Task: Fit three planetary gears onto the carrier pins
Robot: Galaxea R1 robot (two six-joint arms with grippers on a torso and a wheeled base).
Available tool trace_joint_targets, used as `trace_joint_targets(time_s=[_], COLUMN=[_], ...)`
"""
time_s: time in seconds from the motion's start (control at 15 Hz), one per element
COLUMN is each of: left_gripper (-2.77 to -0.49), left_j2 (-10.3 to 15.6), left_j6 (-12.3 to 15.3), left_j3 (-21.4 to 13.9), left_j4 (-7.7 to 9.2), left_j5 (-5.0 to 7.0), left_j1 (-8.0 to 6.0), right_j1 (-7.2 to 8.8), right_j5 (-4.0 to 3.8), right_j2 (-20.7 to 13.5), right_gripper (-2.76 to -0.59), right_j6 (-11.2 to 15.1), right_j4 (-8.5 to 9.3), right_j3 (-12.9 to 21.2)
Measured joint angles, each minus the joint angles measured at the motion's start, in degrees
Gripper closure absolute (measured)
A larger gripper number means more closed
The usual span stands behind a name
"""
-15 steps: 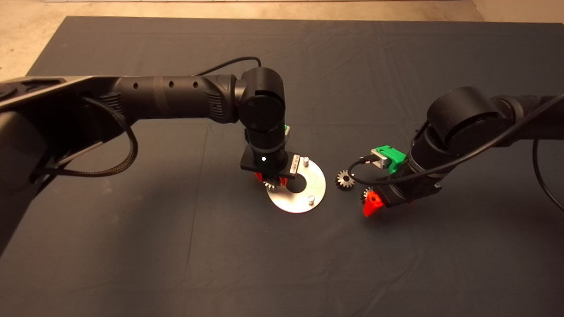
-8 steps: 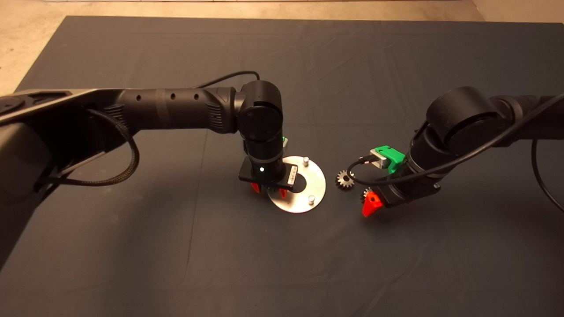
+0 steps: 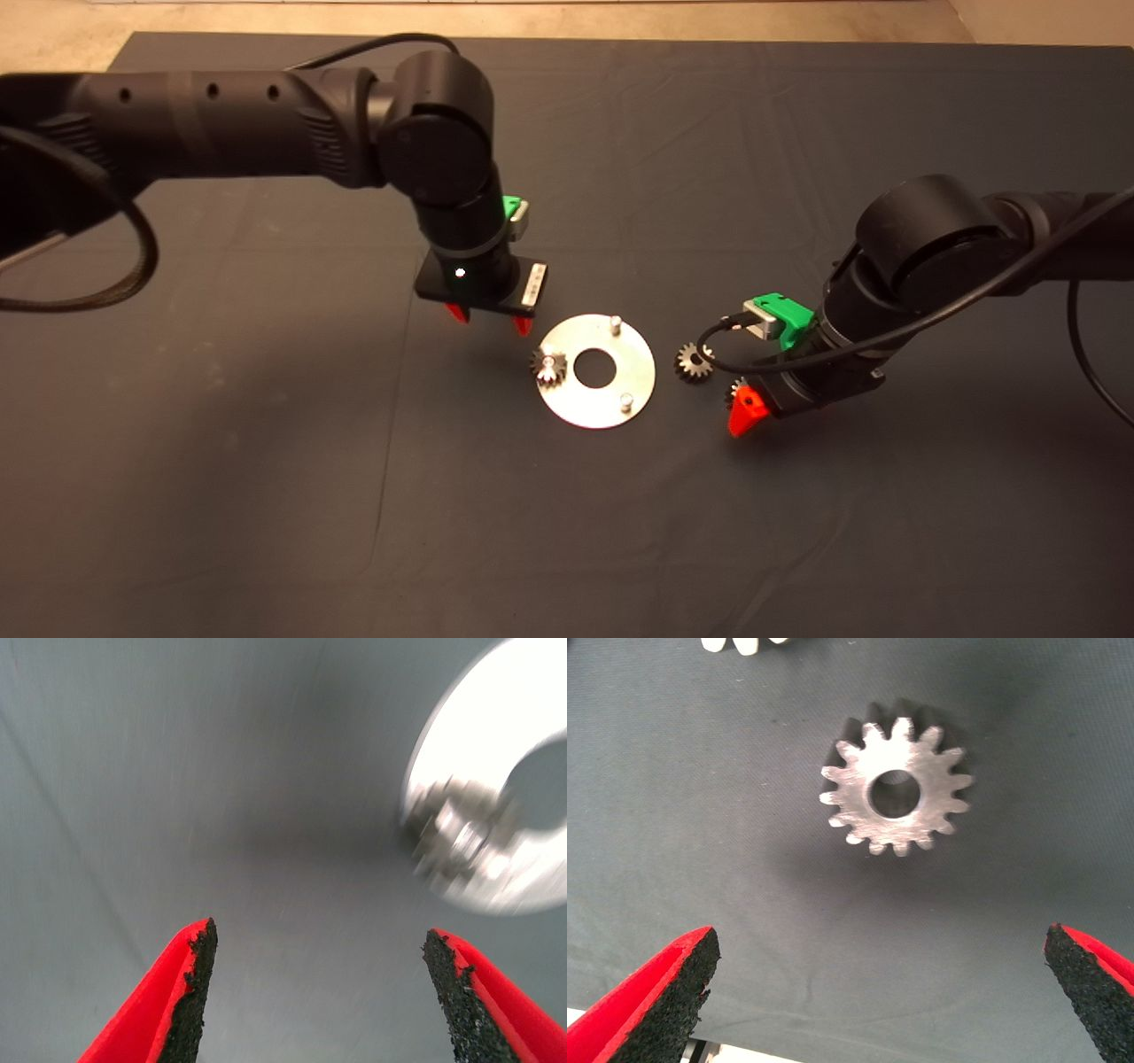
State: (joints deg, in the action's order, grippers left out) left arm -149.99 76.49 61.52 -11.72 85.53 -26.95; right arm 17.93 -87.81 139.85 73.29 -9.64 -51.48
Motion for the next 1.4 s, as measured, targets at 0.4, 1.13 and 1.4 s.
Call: trace_joint_targets(time_s=[0.4,1.13,1.4], left_gripper=[-1.87,-2.18,-2.17], left_j2=[14.12,33.05,34.24], left_j6=[2.40,6.05,6.22], left_j3=[-16.80,-37.10,-38.82], left_j4=[0.95,3.62,3.82], left_j5=[1.54,1.91,1.90], left_j1=[0.04,-0.11,-0.10], right_j1=[-0.62,-0.63,-0.63], right_j5=[0.13,0.13,0.21], right_j2=[2.93,9.87,11.53], right_gripper=[-2.73,-2.73,-2.73], right_j6=[-4.70,-13.81,-14.77], right_j4=[-0.02,-1.01,-1.46], right_j3=[-5.77,-18.74,-20.81])
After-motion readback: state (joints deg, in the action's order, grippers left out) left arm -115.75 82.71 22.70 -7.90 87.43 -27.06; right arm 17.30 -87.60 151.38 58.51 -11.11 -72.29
